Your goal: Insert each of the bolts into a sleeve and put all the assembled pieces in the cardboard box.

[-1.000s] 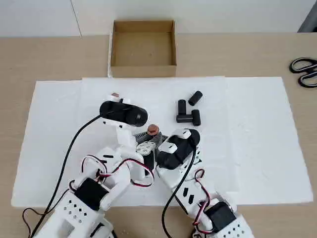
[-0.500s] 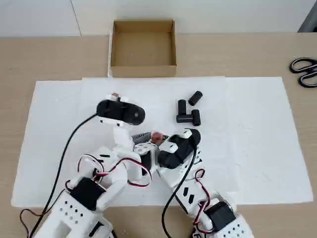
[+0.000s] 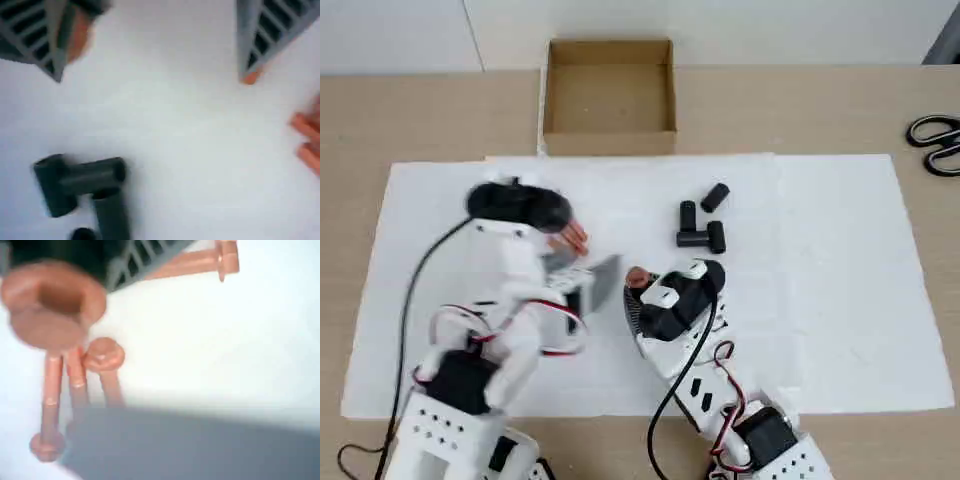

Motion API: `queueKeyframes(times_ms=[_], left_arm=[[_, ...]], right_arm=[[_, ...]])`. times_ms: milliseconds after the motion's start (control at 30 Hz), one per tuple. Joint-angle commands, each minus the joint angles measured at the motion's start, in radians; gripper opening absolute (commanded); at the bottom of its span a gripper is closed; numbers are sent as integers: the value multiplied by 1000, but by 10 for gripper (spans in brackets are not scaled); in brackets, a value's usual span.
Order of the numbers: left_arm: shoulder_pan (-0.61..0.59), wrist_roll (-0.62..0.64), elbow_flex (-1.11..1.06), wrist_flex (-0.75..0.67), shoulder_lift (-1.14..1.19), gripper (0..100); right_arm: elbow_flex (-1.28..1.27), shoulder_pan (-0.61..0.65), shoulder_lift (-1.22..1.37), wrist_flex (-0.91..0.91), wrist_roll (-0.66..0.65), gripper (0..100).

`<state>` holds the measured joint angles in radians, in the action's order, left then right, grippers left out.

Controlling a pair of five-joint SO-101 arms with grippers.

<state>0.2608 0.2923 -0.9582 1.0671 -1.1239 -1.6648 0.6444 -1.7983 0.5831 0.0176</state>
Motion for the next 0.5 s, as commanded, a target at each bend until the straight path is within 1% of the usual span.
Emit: queueKeyframes(times_ms=[0,133,233,367,467], left_arm=[[-163,-141,67,40,-15,218],[-364,-230,81,89,-15,217],[-500,-247,71,120,-15,216],[-592,-247,79,189,-15,216],[-632,-247,82,209,-15,216]], right_arm=[[8,-1,-13,-18,6,5],[-8,-1,-13,-18,5,5],[-17,-28,-13,-21,5,5],[-15,-153,-13,-16,0,4],[3,-275,-2,2,-64,4]])
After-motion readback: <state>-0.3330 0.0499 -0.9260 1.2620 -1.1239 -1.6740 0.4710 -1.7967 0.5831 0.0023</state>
